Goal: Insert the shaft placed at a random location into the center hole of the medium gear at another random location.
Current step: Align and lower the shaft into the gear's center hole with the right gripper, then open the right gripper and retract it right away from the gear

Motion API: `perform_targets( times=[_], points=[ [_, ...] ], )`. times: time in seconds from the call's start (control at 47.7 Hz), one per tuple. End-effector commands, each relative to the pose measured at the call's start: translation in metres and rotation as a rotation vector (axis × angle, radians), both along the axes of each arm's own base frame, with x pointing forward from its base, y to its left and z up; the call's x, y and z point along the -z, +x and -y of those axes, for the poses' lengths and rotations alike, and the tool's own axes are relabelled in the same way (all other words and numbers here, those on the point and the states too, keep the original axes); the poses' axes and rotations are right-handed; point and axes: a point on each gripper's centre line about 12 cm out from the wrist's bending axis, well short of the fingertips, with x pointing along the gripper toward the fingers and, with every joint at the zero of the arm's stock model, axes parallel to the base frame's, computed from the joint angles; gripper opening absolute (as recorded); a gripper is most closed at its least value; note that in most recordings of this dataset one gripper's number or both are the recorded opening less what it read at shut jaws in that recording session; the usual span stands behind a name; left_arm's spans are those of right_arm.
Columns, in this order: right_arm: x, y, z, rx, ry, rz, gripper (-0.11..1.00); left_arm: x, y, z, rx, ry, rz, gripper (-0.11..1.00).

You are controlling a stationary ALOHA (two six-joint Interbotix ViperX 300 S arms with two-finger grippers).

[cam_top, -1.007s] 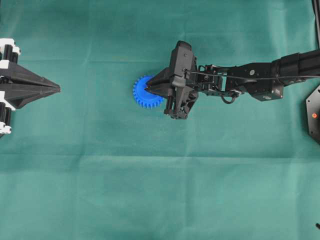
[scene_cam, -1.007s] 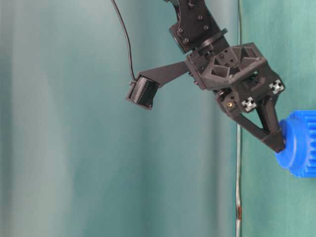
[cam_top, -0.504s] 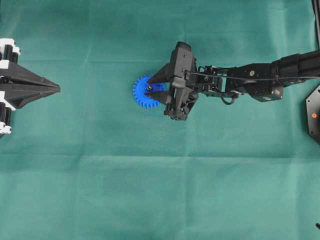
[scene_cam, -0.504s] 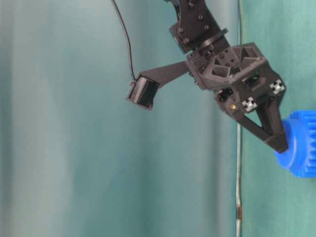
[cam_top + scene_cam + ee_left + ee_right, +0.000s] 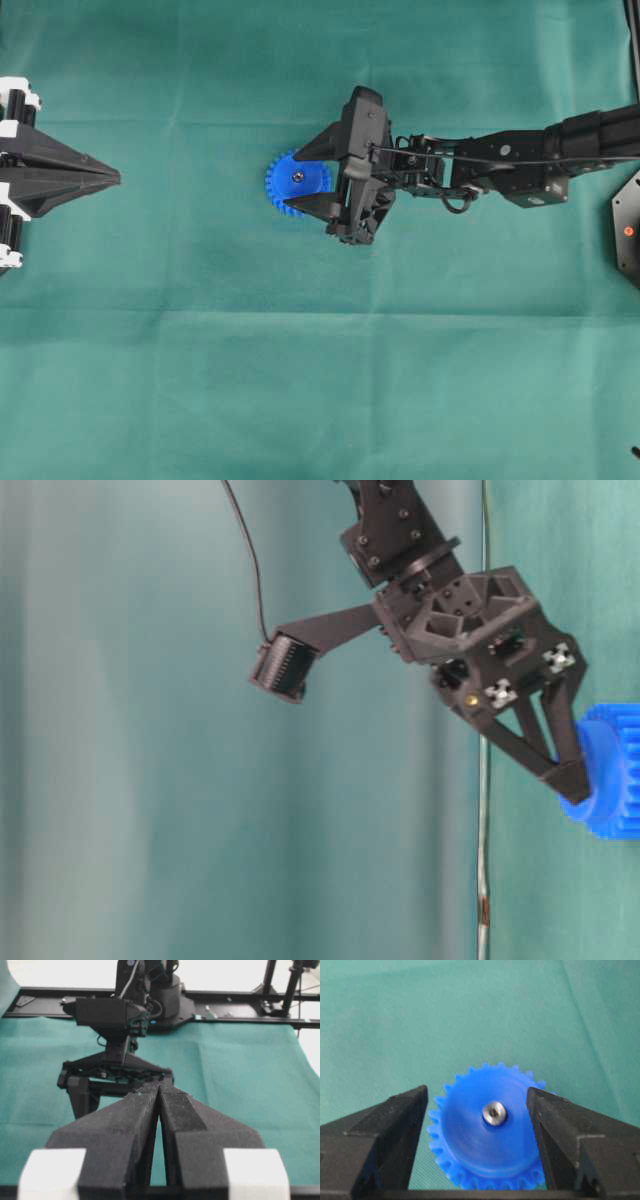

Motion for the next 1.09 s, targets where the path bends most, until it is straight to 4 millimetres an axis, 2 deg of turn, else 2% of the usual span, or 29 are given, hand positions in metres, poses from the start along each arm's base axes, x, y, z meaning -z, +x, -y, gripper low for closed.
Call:
perform_targets(
  times=[0.0,0.42,0.567,1.07],
  points=[
    [-0.035,0.005,-0.001,0.002,0.004,0.090,0.79,-0.007,0.003,0.000,0.000,0.001,0.018,0.00],
    [-0.088,-0.011,-0.004,-0.008,0.006,0.131,0.79,-0.008,0.002,0.000,0.002,0.000,0.021,0.00],
    [-0.098,-0.023,-0.006,-0.013,0.004,0.141,0.79,-0.009,0.002,0.000,0.002,0.000,0.025,0.00],
    [-0.104,-0.077,-0.011,-0.015,0.008,0.130,0.79,-0.009,0.002,0.000,0.000,0.000,0.025,0.00]
  ],
)
